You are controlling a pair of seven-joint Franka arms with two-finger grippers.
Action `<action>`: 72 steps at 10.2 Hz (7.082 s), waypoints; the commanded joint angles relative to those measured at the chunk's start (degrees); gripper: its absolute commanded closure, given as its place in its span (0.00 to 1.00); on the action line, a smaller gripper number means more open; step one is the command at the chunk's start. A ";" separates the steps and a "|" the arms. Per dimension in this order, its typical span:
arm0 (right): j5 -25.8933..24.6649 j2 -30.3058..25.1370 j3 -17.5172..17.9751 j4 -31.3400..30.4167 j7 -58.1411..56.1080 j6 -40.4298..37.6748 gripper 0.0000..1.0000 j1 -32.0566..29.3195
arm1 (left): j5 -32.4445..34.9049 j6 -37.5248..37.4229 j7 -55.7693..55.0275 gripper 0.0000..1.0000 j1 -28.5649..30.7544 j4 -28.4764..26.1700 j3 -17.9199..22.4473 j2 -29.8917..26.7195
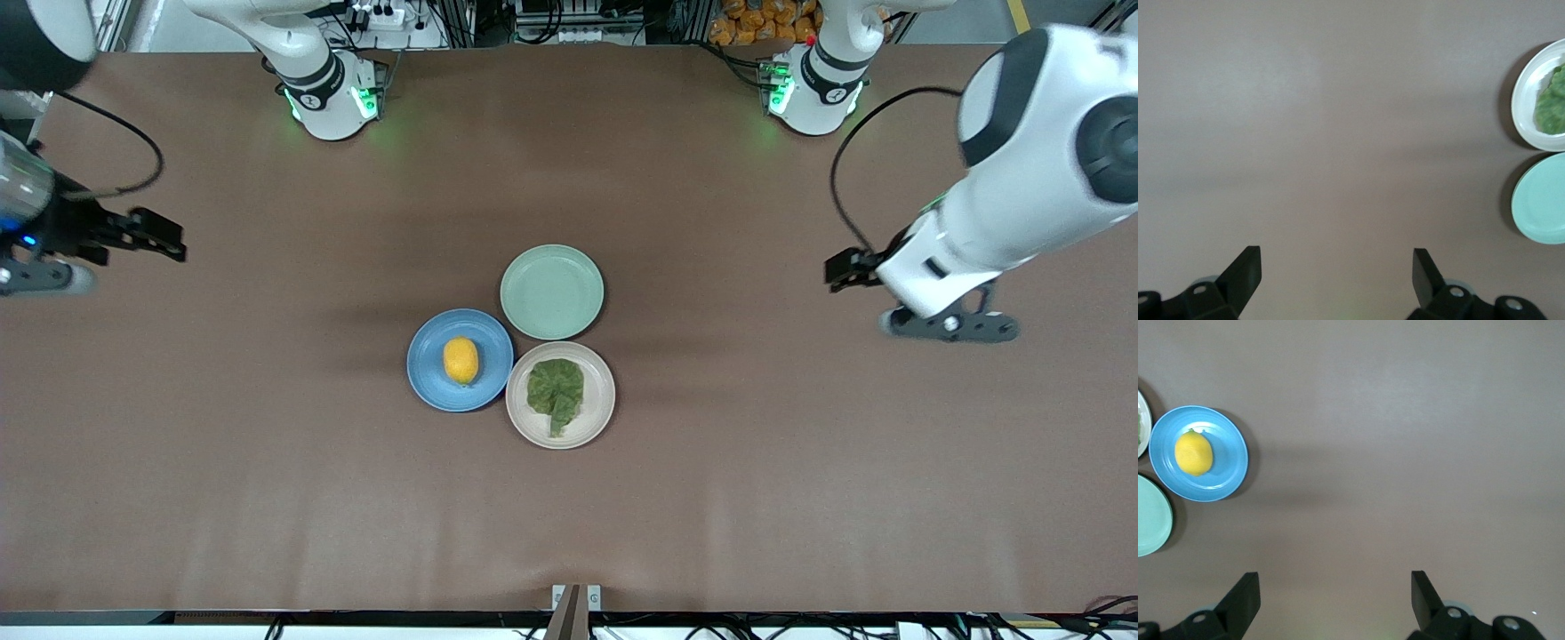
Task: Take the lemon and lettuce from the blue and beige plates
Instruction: 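Move the right gripper toward the lemon while the left gripper approaches the lettuce, then lower the right gripper onto the lemon while the left gripper lowers to lettuce, then close the right gripper on the lemon while the left gripper grips lettuce, then carry the lemon away with the right gripper while the left gripper lifts lettuce, then set the lemon on the table while the left gripper releases the lettuce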
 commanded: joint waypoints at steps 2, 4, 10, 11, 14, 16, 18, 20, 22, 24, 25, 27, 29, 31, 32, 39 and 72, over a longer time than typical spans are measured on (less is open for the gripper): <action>0.54 6.39 2.56 0.43 7.65 4.43 0.00 3.34 | -1.09 9.18 -12.59 0.00 -5.70 3.23 0.37 8.93; 4.66 10.26 2.74 0.43 13.70 8.20 0.00 6.15 | -1.00 15.44 -19.29 0.00 -8.87 3.23 0.63 12.99; 4.76 20.73 4.94 -1.49 29.72 22.52 0.00 13.80 | -0.21 36.62 -31.87 0.00 -17.48 3.23 1.25 23.36; 4.85 20.56 5.55 -5.51 30.60 27.95 0.00 13.99 | 0.49 40.74 -32.23 0.00 -18.63 3.23 1.69 25.38; 4.76 21.61 7.83 -13.27 30.79 40.01 0.00 14.25 | 0.67 52.43 -35.65 0.00 -25.55 3.14 7.12 29.95; 4.76 23.54 8.02 -13.90 30.70 42.84 0.00 15.56 | 0.58 59.55 -38.72 0.00 -29.08 3.14 9.77 32.85; 4.68 25.65 7.93 -14.16 30.70 45.39 0.00 16.62 | 0.49 65.62 -39.70 0.00 -30.41 3.14 9.78 35.23; 4.15 27.06 7.93 -14.16 30.53 47.06 0.00 16.71 | 0.67 68.98 -39.70 0.00 -31.90 3.14 9.95 37.60; 3.89 27.94 7.84 -14.08 30.26 47.95 0.00 16.71 | 0.67 70.91 -39.62 0.00 -32.61 3.05 9.95 38.75; 3.80 28.99 7.67 -14.08 30.08 49.53 0.00 16.80 | 0.67 72.41 -39.62 0.00 -32.79 3.05 9.95 39.54; 3.80 29.61 7.58 -14.08 30.08 50.41 0.00 16.98 | 0.67 73.12 -39.62 0.00 -32.96 3.05 9.95 39.72; 3.27 30.05 7.49 -14.08 30.00 50.59 0.00 16.98 | 0.67 74.96 -39.62 0.00 -33.05 3.05 9.95 40.77; 2.31 30.32 6.97 -14.08 29.91 50.50 0.18 16.98 | 0.76 75.14 -39.53 0.00 -33.23 2.88 10.04 41.30; 2.30 30.32 6.61 -13.90 29.82 50.33 0.58 16.89 | 0.76 75.14 -39.53 0.00 -33.23 2.79 10.04 41.74; 2.39 30.32 6.52 -13.73 30.00 50.15 0.71 16.98 | 0.67 75.14 -39.53 0.00 -33.23 2.79 10.04 41.66; 6.69 20.32 6.96 -13.11 24.93 36.56 0.84 11.63 | 0.32 75.06 -39.88 1.00 -32.96 2.18 10.21 41.39; 8.28 17.49 -7.19 -22.54 -18.52 40.18 0.00 -1.66 | -0.47 35.15 -5.08 0.00 -6.69 -13.91 12.50 8.79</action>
